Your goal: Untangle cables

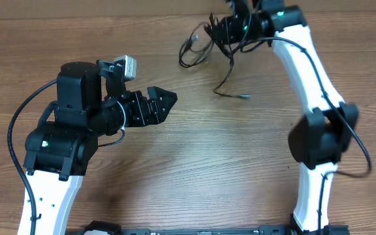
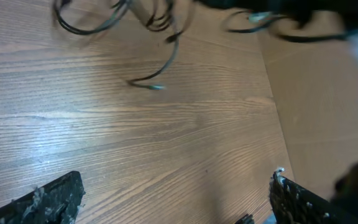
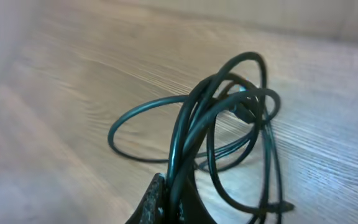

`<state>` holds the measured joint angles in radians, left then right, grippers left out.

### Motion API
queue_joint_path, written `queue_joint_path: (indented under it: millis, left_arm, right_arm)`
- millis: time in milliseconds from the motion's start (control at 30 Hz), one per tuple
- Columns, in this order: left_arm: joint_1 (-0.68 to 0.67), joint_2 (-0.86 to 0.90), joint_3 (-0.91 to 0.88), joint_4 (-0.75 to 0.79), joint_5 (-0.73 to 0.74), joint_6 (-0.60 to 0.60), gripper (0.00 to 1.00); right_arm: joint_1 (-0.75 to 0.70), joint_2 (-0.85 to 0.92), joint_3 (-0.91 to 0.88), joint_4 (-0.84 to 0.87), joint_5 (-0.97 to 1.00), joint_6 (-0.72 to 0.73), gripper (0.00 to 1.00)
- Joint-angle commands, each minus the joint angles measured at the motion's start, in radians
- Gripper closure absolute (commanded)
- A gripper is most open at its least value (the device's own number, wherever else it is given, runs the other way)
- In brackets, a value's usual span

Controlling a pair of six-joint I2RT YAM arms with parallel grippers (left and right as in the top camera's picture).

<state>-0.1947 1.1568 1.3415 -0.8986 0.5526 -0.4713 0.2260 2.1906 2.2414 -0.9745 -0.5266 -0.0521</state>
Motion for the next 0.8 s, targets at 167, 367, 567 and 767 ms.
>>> queue_joint_path:
  millis: [167,367,567,767]
  left_arm:
    - [0.005,0.013,0.016,-0.004,-0.013,0.004,0.03]
    - [0.005,0.05,0.016,-0.043,-0.013,0.029,0.02]
    - [0.005,0.09,0.016,-0.066,-0.013,0.061,0.0]
    - [0.005,0.126,0.016,-0.047,-0.013,0.122,0.0]
  right_arm:
    - [0.071,-0.278,0.042,-0.115,-0.029,0.0,0.96]
    - [0.122,-0.369,0.042,-0.22,-0.03,0.0,0.96]
    - [0.15,-0.431,0.042,-0.306,-0.045,0.0,0.96]
    - [0.15,-0.485,0.042,-0.346,-0.174,0.001,0.96]
